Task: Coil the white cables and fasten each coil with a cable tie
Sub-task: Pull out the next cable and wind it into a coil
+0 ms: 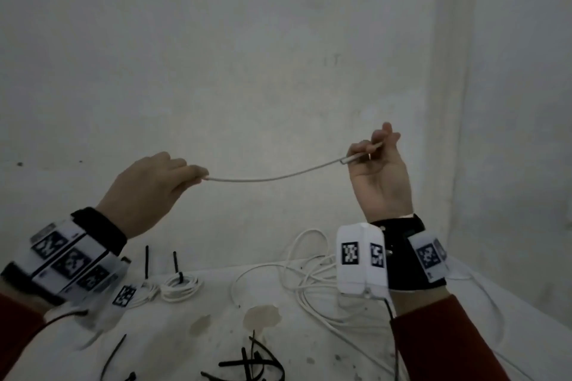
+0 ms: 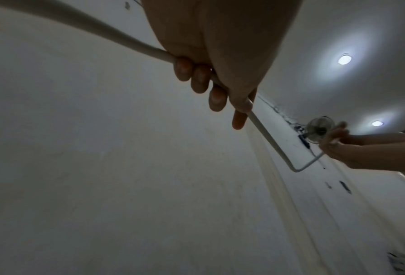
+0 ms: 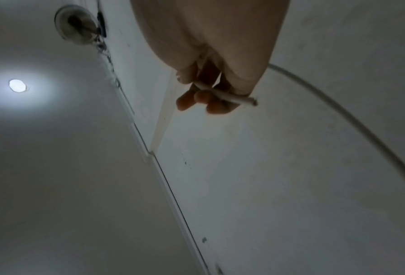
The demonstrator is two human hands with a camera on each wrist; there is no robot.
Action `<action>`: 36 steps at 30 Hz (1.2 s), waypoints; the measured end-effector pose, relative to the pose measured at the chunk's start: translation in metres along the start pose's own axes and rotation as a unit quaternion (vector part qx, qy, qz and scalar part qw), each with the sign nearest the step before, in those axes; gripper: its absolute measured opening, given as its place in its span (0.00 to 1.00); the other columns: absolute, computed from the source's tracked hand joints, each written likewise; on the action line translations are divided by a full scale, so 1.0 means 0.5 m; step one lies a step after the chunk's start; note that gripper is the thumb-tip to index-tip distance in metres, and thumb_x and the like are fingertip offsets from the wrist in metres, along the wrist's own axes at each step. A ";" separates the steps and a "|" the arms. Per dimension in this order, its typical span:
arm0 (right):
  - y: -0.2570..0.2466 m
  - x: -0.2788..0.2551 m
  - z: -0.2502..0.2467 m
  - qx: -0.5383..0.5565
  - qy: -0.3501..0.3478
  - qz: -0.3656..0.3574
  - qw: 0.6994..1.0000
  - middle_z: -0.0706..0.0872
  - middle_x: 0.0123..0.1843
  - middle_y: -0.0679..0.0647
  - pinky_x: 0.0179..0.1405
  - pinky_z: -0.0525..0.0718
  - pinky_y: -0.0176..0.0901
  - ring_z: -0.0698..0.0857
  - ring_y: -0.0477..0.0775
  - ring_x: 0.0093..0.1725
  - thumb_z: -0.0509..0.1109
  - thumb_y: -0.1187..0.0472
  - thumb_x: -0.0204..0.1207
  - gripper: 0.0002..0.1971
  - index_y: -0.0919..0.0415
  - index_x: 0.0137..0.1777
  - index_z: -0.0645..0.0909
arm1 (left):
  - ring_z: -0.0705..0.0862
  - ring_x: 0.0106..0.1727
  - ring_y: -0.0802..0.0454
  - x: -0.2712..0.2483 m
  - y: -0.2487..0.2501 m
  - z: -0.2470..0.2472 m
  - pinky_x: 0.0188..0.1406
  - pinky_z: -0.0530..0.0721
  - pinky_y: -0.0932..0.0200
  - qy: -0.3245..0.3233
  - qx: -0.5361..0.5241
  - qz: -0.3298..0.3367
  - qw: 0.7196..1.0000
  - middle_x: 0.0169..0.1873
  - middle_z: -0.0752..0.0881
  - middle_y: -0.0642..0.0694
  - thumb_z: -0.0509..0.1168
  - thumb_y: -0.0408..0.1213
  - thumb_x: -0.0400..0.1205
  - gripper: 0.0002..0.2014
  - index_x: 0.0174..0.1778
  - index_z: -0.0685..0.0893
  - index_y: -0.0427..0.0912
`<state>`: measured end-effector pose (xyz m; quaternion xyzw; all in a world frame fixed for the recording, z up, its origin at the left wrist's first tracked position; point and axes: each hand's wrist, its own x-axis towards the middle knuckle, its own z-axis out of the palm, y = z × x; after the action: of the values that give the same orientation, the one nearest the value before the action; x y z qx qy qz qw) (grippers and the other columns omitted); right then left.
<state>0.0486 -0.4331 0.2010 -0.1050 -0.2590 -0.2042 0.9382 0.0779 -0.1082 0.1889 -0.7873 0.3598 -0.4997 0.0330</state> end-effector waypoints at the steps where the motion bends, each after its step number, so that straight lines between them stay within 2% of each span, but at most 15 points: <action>1: 0.009 0.003 0.002 -0.040 0.004 -0.016 0.999 0.85 0.31 0.49 0.31 0.82 0.37 0.78 0.46 0.24 0.58 0.55 0.85 0.07 0.54 0.57 0.74 | 0.70 0.28 0.49 0.001 0.009 -0.001 0.25 0.66 0.57 -0.001 0.002 0.025 1.000 0.28 0.80 0.48 0.50 0.46 0.84 0.20 0.49 0.87 0.40; 4: 0.031 0.007 -0.001 -0.165 0.016 -0.049 0.985 0.86 0.35 0.50 0.32 0.81 0.40 0.77 0.48 0.26 0.56 0.51 0.87 0.06 0.50 0.57 0.72 | 0.73 0.29 0.48 -0.002 0.042 -0.005 0.27 0.65 0.58 -0.008 -0.008 0.081 0.997 0.28 0.79 0.50 0.47 0.47 0.87 0.23 0.49 0.87 0.43; 6: 0.046 0.011 -0.010 -0.283 0.012 -0.087 0.955 0.83 0.32 0.52 0.27 0.75 0.38 0.74 0.47 0.23 0.55 0.53 0.88 0.05 0.52 0.57 0.70 | 0.71 0.31 0.50 -0.004 0.062 -0.008 0.27 0.64 0.59 -0.013 -0.023 0.102 0.994 0.28 0.79 0.51 0.45 0.48 0.88 0.24 0.50 0.87 0.45; 8: 0.059 0.018 -0.030 -0.424 -0.002 -0.127 0.896 0.78 0.31 0.53 0.26 0.71 0.36 0.73 0.45 0.25 0.54 0.59 0.88 0.04 0.56 0.55 0.70 | 0.67 0.33 0.52 -0.005 0.075 -0.014 0.29 0.63 0.60 -0.012 -0.027 0.116 0.993 0.27 0.79 0.51 0.45 0.48 0.88 0.25 0.49 0.87 0.45; 12: 0.068 0.017 -0.076 -0.660 -0.070 -0.123 0.738 0.86 0.44 0.55 0.43 0.77 0.39 0.78 0.45 0.37 0.56 0.63 0.87 0.10 0.51 0.47 0.75 | 0.71 0.31 0.50 -0.011 0.071 -0.032 0.29 0.64 0.60 -0.004 -0.025 0.113 0.993 0.27 0.79 0.51 0.46 0.48 0.88 0.24 0.49 0.88 0.45; 15: 0.066 0.004 -0.096 -0.727 -0.146 -0.076 0.666 0.89 0.41 0.51 0.37 0.80 0.34 0.83 0.48 0.32 0.57 0.65 0.86 0.09 0.59 0.51 0.79 | 0.69 0.33 0.50 -0.015 0.061 -0.043 0.30 0.64 0.59 -0.004 -0.034 0.111 0.993 0.28 0.79 0.51 0.48 0.47 0.88 0.21 0.50 0.87 0.45; 18: 0.061 -0.014 -0.102 -0.775 -0.260 0.004 0.577 0.89 0.42 0.50 0.38 0.83 0.37 0.85 0.48 0.33 0.57 0.65 0.86 0.09 0.60 0.53 0.80 | 0.71 0.32 0.48 -0.015 0.049 -0.052 0.27 0.68 0.56 -0.003 -0.032 0.092 0.995 0.29 0.79 0.49 0.48 0.48 0.88 0.21 0.50 0.86 0.44; 21: 0.055 -0.040 -0.093 -0.796 -0.351 0.103 0.483 0.88 0.39 0.46 0.39 0.79 0.32 0.82 0.36 0.32 0.57 0.62 0.87 0.11 0.61 0.56 0.81 | 0.74 0.30 0.43 -0.011 0.031 -0.061 0.26 0.71 0.52 0.006 -0.025 0.057 0.998 0.30 0.81 0.46 0.47 0.49 0.88 0.25 0.49 0.87 0.41; 22: 0.055 -0.049 -0.091 -0.796 -0.365 0.122 0.467 0.86 0.35 0.43 0.40 0.75 0.30 0.80 0.33 0.33 0.56 0.61 0.87 0.13 0.63 0.56 0.82 | 0.74 0.29 0.42 -0.009 0.025 -0.062 0.26 0.71 0.52 0.011 -0.023 0.048 0.999 0.30 0.81 0.45 0.46 0.50 0.88 0.25 0.48 0.87 0.40; 23: 0.055 -0.057 -0.090 -0.787 -0.372 0.135 0.472 0.83 0.31 0.41 0.41 0.72 0.31 0.79 0.34 0.33 0.56 0.58 0.87 0.15 0.65 0.56 0.83 | 0.75 0.29 0.42 -0.008 0.020 -0.062 0.26 0.71 0.52 0.014 -0.021 0.040 0.999 0.30 0.82 0.45 0.46 0.50 0.88 0.26 0.48 0.87 0.39; 24: 0.055 -0.066 -0.091 -0.768 -0.375 0.145 0.499 0.79 0.27 0.42 0.40 0.71 0.34 0.76 0.38 0.30 0.56 0.53 0.87 0.19 0.65 0.55 0.84 | 0.75 0.29 0.41 -0.007 0.016 -0.061 0.26 0.71 0.52 0.018 -0.017 0.031 0.999 0.30 0.82 0.44 0.46 0.51 0.88 0.26 0.48 0.87 0.39; 27: 0.056 -0.094 -0.083 -0.681 -0.359 0.173 0.614 0.67 0.26 0.48 0.32 0.66 0.35 0.66 0.49 0.28 0.52 0.44 0.83 0.29 0.65 0.47 0.87 | 0.76 0.30 0.41 -0.006 0.000 -0.052 0.26 0.74 0.50 0.020 -0.015 -0.004 1.000 0.31 0.83 0.43 0.47 0.52 0.87 0.26 0.49 0.86 0.39; 30: 0.062 -0.115 -0.066 -0.574 -0.346 0.207 0.713 0.62 0.22 0.46 0.26 0.59 0.37 0.59 0.47 0.24 0.52 0.48 0.83 0.28 0.68 0.39 0.85 | 0.77 0.32 0.41 -0.007 -0.005 -0.036 0.29 0.78 0.47 0.018 -0.042 -0.048 0.998 0.33 0.84 0.43 0.50 0.52 0.84 0.23 0.51 0.87 0.40; 33: 0.071 -0.128 -0.046 -0.427 -0.312 0.248 0.812 0.59 0.19 0.44 0.23 0.56 0.38 0.56 0.45 0.20 0.58 0.48 0.81 0.24 0.63 0.35 0.85 | 0.76 0.33 0.46 -0.009 0.016 -0.016 0.32 0.79 0.49 0.014 -0.094 -0.084 0.992 0.31 0.82 0.49 0.49 0.51 0.83 0.23 0.51 0.87 0.43; 36: 0.074 -0.138 -0.022 -0.267 -0.280 0.264 0.883 0.55 0.20 0.46 0.23 0.59 0.38 0.53 0.46 0.20 0.50 0.50 0.84 0.25 0.62 0.38 0.83 | 0.75 0.33 0.52 -0.014 0.057 0.003 0.35 0.80 0.52 0.023 -0.167 -0.117 0.979 0.31 0.76 0.55 0.49 0.52 0.82 0.23 0.55 0.87 0.45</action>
<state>0.0159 -0.3806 0.1520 -0.4688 -0.4092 0.0279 0.7823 0.0622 -0.1254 0.1710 -0.8068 0.3439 -0.4507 -0.1662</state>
